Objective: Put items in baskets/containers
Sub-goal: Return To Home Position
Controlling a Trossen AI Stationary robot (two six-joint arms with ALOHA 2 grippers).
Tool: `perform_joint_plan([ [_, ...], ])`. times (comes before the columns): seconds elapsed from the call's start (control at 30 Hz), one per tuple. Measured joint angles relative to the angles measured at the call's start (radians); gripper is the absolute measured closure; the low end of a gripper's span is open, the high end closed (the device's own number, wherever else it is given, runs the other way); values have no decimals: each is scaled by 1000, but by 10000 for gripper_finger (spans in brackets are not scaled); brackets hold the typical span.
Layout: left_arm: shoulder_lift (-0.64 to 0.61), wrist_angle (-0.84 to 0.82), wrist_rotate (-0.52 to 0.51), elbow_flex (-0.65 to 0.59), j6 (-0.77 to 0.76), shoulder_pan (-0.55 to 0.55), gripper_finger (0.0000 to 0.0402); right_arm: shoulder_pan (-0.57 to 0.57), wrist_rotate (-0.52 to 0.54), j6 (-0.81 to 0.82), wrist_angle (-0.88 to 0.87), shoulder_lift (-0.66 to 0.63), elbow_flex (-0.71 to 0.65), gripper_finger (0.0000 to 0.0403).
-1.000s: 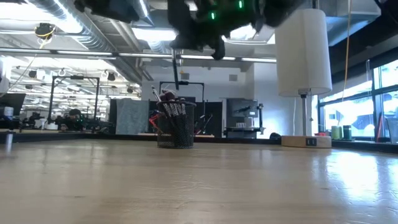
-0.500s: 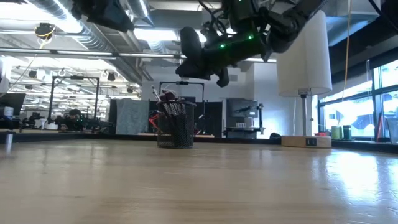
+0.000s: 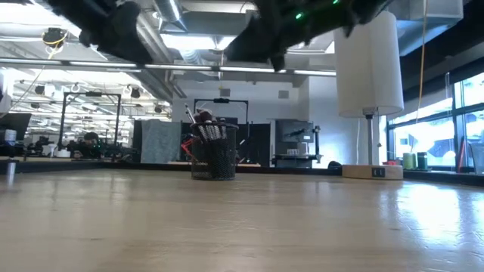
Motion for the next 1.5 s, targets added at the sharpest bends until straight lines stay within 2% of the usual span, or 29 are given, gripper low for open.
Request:
perform_joint_plan([
  [0.07,-36,9,8,-25,-6,0,247,-1,-55,-5,-80,-59,-2,294],
  [0.17,-95,45,15,-81,4,-7,250,-2,-144,-15,-87,-170,-61,305],
  [0.37,-215,203,46,-210,122,-61,279,-1,-268,-28,-10,-453,-318,332],
  [0.53,-298,459,84,-314,321,-97,307,-1,-299,-8,-42,-645,-485,371],
  [0.6,-330,589,137,-364,412,-93,316,-1,-311,4,-72,-702,-522,392],
  [0.8,-433,893,316,-504,592,-37,336,-1,-332,21,-120,-867,-625,391],
  [1.17,-717,913,456,-626,684,24,343,-1,-334,50,-129,-1182,-809,400],
  [1.5,-915,923,531,-722,762,24,343,-1,-334,80,-115,-1314,-934,400],
])
